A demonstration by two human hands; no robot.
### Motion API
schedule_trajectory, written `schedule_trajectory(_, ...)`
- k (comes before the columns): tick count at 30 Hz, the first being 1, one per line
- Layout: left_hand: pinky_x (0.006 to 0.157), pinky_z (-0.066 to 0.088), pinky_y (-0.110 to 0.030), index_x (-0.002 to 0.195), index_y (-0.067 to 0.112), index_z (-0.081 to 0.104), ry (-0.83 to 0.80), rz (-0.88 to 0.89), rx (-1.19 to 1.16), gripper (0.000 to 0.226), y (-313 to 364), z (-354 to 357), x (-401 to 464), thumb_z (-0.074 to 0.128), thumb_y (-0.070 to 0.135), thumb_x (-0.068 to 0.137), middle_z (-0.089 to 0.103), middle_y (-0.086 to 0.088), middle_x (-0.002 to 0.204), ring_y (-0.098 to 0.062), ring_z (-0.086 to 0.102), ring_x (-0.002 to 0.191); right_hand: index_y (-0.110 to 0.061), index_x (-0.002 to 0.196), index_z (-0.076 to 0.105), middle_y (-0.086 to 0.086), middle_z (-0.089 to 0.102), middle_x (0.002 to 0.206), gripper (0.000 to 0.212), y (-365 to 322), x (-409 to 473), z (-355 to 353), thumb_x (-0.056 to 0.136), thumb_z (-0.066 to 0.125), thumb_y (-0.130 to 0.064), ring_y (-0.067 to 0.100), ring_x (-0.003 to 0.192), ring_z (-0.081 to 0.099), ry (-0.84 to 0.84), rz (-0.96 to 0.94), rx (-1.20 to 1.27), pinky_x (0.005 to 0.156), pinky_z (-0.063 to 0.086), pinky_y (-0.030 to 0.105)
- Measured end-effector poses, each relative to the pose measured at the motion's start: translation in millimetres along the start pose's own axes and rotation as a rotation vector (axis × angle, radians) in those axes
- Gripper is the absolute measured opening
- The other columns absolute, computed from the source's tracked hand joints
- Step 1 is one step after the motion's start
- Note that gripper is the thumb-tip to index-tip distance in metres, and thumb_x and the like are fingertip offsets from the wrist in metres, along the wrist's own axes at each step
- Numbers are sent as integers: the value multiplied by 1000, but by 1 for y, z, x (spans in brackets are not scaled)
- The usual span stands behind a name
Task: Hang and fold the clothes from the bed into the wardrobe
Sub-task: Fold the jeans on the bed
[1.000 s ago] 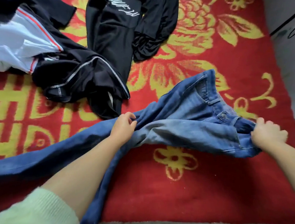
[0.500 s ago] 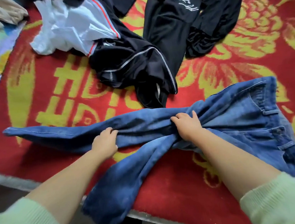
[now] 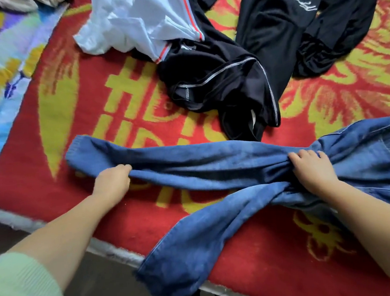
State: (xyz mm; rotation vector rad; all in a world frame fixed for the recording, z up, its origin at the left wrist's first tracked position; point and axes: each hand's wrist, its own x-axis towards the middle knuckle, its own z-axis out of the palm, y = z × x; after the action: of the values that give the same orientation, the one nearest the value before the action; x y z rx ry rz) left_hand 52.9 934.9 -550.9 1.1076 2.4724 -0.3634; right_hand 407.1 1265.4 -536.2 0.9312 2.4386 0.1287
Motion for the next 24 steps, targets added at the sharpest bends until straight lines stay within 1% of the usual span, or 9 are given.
schedule_trajectory(3,57,41,-35,86,11,62,108,202,-68,8,-8,-15,-9,62,17,80,69,-10,82,-32,66,77,-2,93,56,22,63,90,14,8,1,-22,84,45,-5,40,87,60,130,111,200,68,41,43)
schedule_trajectory(5,40,41,-30,69,13,60,108,328,-19,17,-16,-13,-28,73,11,60,64,-6,60,-27,64,54,-4,92,55,21,64,94,12,15,3,-36,83,47,-5,39,90,60,51,164,237,66,37,39)
schedule_trajectory(7,36,42,-30,68,13,60,85,307,26,32,-31,1,-47,77,0,44,60,-4,58,-26,63,51,-9,98,58,14,64,103,18,13,6,-46,85,46,-9,33,97,59,-16,100,145,74,39,38)
schedule_trajectory(12,70,47,-36,100,19,70,97,-115,-188,42,-77,10,-58,61,-5,67,70,-4,98,-29,66,92,-8,132,50,17,48,131,51,0,20,-40,83,45,2,38,118,46,49,88,448,96,39,45)
schedule_trajectory(15,77,53,-41,108,16,71,76,41,-142,56,-98,19,-66,65,-12,59,72,-6,105,-31,67,92,-3,133,45,21,41,136,57,-4,7,-32,78,44,9,43,117,45,-70,61,501,100,38,48)
schedule_trajectory(17,91,49,-40,126,19,62,-92,126,-151,66,-106,27,-73,62,-8,65,64,-3,124,-28,62,107,-3,131,43,20,39,132,53,-6,-6,-22,79,42,8,41,115,46,-117,79,507,97,40,45)
schedule_trajectory(20,108,33,-32,149,27,26,-439,160,-124,74,-96,33,-76,60,27,83,29,-1,154,-21,41,134,-3,123,48,16,48,122,40,-7,-14,-13,83,45,-1,36,113,49,-157,84,459,93,42,41)
schedule_trajectory(22,110,30,-33,151,28,17,-486,143,-157,90,-82,36,-68,60,59,78,13,1,158,-21,32,140,-3,118,57,18,58,118,33,-9,-11,-16,88,44,-3,35,110,54,-108,106,477,91,44,40)
schedule_trajectory(24,114,24,-36,149,23,26,-418,57,-390,92,-65,39,-53,65,62,75,10,2,158,-19,22,144,-8,112,64,18,65,112,30,-12,-9,-23,90,43,-6,34,102,60,-27,125,518,84,47,40)
